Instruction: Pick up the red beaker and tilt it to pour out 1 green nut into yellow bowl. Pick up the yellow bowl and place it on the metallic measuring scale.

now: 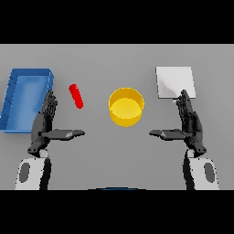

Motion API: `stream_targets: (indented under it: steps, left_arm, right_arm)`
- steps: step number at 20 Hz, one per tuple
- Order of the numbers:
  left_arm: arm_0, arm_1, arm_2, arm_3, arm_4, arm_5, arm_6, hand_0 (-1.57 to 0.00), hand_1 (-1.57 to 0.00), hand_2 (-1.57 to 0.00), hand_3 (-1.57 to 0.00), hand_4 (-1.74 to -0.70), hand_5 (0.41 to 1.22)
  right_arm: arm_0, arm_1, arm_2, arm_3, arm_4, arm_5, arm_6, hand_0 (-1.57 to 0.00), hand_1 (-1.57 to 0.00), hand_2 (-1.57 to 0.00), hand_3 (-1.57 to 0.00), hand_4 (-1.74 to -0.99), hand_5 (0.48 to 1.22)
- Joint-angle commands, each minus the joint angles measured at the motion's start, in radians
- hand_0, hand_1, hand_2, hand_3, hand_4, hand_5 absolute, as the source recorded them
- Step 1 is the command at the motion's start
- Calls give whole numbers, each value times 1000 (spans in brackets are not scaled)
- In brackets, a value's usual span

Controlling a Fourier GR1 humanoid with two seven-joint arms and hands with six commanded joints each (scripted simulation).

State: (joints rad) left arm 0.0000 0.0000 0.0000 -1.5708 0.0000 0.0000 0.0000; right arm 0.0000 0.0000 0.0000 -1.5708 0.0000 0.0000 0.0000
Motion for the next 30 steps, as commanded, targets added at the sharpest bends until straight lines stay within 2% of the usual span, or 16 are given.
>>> stream_targets:
  steps: [1,6,7,8,9,12,15,16,18,21,25,28,30]
  left_arm:
    - [-2,2,3,1,2,0,1,1,1,1,1,-1093,623]
    - [-7,24,24,16,21,-14,-2,1,1,1,1,-1093,623]
    - [37,39,-13,-28,-32,-12,-41,1,1,1,1,-1093,623]
    - [68,42,-41,-60,-70,-7,-64,1,1,1,1,-1094,620]
    - [80,50,-56,-88,-92,-3,-49,1,1,1,1,-1094,618]
    - [99,58,-77,-120,-125,5,0,1,1,1,1,-1098,616]
    - [79,59,-81,-102,-142,12,22,1,1,1,1,-1090,612]
    - [55,63,-77,-76,-149,15,27,1,1,1,1,-1090,612]
    - [25,52,-84,-24,-167,20,-10,1,1,1,1,-1106,623]
    - [-51,48,-63,64,-168,32,-38,1,1,1,1,-1139,636]
    - [-174,35,-32,227,-183,66,-58,1,1,1,1,-1150,632]
    - [-251,45,2,327,-167,63,-84,1,1,1,1,-1163,631]
    - [-302,37,19,410,-166,72,-115,1,1,1,1,-1180,635]
  right_arm:
    - [2,0,0,-1,-1,0,-1,1,1,1,1,-1128,660]
    - [24,-5,3,-21,-7,9,-5,1,1,1,1,-1128,660]
    - [61,-31,55,-60,101,-14,-99,1,1,1,1,-1128,660]
    - [95,-42,93,-83,174,-29,-148,1,1,1,1,-1128,663]
    - [116,-49,117,-105,224,-42,-158,1,1,1,1,-1127,664]
    - [131,-48,141,-118,273,-57,-130,1,1,1,1,-1118,663]
    - [128,-46,138,-126,258,-50,-125,1,1,1,1,-1121,658]
    - [131,-44,137,-134,257,-53,-122,1,1,1,1,-1123,653]
    - [145,-46,146,-150,273,-56,-118,1,1,1,1,-1130,650]
    - [130,-46,127,-151,226,-38,-109,1,1,1,1,-1171,653]
    - [110,-43,119,-137,212,-34,-106,1,1,1,1,-1213,664]
    - [133,-45,123,-129,221,-34,-139,1,1,1,1,-1230,666]
    - [121,-41,125,-134,226,-39,-121,1,1,1,1,-1239,668]
